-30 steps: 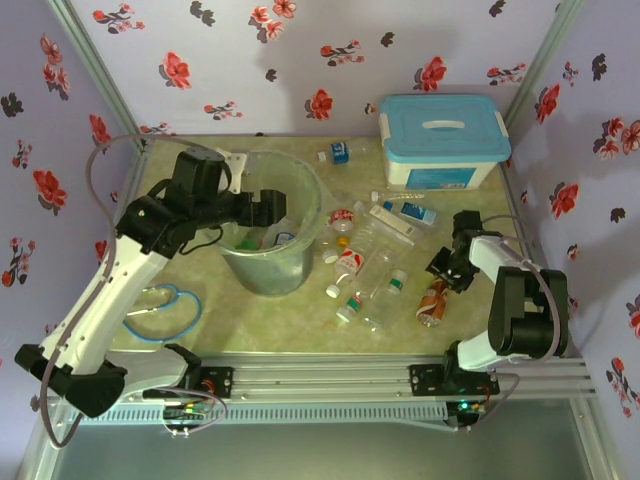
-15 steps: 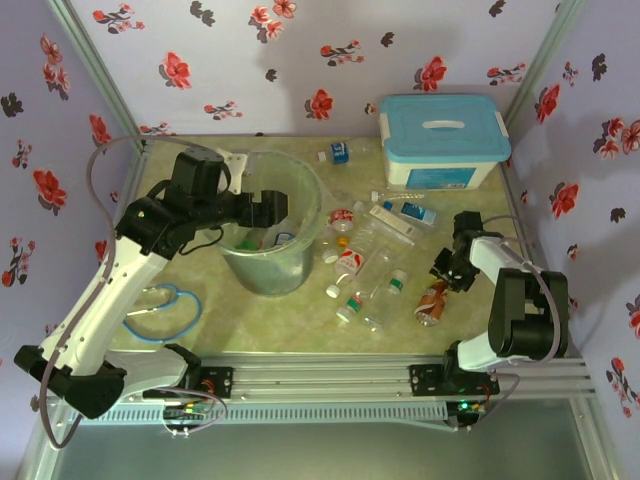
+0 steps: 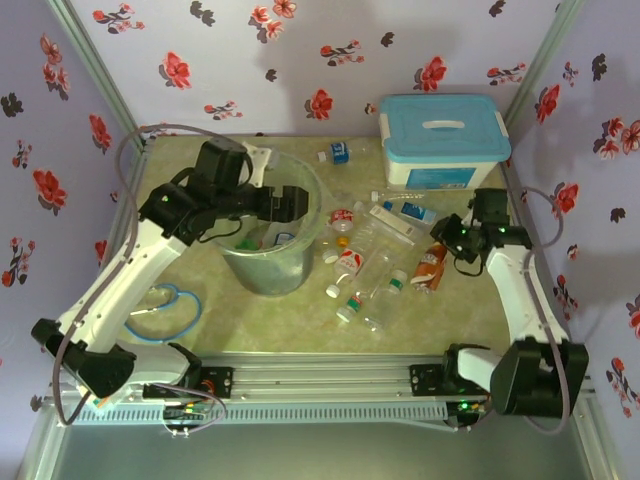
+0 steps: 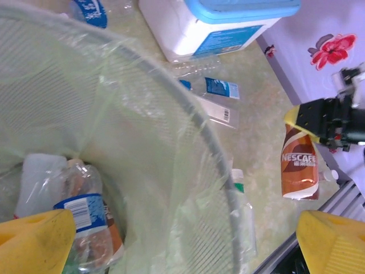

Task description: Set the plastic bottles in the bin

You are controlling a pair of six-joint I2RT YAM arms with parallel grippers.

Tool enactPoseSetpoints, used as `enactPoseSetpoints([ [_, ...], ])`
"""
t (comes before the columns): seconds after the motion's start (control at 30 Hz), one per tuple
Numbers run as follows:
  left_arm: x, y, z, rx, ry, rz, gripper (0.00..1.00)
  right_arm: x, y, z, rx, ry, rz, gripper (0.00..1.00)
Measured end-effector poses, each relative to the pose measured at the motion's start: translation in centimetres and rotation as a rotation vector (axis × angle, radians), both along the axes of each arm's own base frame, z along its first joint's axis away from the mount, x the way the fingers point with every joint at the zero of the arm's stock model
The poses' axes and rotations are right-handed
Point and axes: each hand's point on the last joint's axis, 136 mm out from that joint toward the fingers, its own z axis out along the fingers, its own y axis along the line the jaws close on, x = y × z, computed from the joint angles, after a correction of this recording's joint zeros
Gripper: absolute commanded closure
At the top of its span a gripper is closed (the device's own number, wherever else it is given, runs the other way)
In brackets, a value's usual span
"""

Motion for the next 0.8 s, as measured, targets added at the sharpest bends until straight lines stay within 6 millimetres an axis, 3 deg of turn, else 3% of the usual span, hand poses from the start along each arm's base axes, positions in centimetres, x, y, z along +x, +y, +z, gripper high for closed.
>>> enactPoseSetpoints([
  [0.13, 0.0, -2.6, 1.4, -0.026, -0.019, -0.062, 0.00, 0.7, 2.1, 6.6, 0.053, -0.198, 0.065, 0.78],
  [0.23, -0.3, -4.9, 3.1, -0.049, -0.048, -0.120, 0.00, 1.3, 3.8, 10.3, 0.106, -0.309, 0.115, 0.81],
  [0.47, -1.7, -10.3, 5.8, -0.105, -0.092, -0.264, 0.00, 2.5, 8.0, 16.1, 0.287, -0.497, 0.219, 0.79],
  [0.63, -2.0, -14.2, 4.6, -0.099, -0.064, -0.340, 0.00, 3.1, 11.4, 19.7, 0.430, -0.601, 0.314, 0.80],
  [0.8, -1.5, -17.0, 2.3, -0.072, -0.026, -0.377, 0.00, 3.1, 14.1, 21.5, 0.513, -0.640, 0.384, 0.80],
])
